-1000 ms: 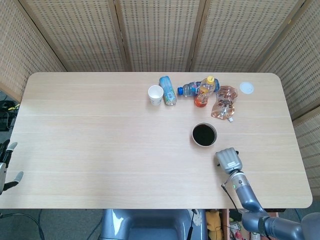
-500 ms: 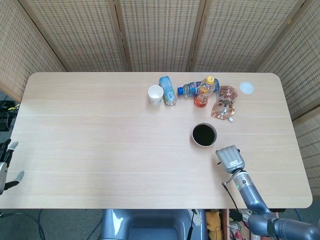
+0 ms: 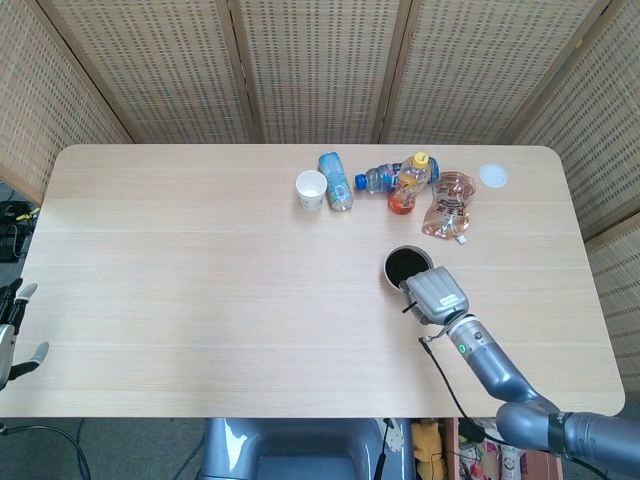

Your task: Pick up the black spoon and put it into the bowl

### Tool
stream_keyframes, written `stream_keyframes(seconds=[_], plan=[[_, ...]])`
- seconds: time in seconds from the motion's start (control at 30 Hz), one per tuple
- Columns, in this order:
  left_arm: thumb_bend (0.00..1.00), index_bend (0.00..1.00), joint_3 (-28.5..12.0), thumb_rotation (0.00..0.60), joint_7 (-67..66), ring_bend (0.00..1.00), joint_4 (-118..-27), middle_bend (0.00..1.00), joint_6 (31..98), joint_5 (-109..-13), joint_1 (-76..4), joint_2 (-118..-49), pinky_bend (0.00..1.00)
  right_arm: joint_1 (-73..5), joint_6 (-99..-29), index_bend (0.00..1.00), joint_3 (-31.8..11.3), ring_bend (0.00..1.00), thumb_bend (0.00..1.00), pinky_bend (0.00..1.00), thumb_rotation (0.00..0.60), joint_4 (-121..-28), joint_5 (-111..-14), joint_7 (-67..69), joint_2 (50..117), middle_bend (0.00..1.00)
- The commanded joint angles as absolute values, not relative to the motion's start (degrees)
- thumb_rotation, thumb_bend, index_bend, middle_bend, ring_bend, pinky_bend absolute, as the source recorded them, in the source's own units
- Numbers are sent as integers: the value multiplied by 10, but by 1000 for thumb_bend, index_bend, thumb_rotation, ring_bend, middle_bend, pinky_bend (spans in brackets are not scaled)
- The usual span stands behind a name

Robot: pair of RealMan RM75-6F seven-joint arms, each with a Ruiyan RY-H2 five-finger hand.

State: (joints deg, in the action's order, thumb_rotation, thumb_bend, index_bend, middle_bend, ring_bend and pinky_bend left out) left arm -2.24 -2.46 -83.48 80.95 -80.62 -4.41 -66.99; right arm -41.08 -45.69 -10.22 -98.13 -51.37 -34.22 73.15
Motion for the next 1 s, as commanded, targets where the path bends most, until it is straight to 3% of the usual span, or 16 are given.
stream_keyframes(seconds=[0.03, 0.47, 1.0], plan=[[323, 0, -22, 600, -23, 0, -834, 0, 810, -806, -43, -669, 0, -445, -410, 712, -121, 997, 817, 1000, 600, -986, -462, -314, 720, 930], [323, 0, -24, 600, -20, 0, -833, 0, 816, -805, -40, -663, 0, -536, -298, 713, -121, 997, 836, 1000, 600, -890, -341, -214, 758, 930], [324, 0, -25, 600, -29, 0, -842, 0, 813, -800, -40, -659, 0, -575, -261, 721, -101, 997, 854, 1000, 600, -767, -330, -136, 811, 930]])
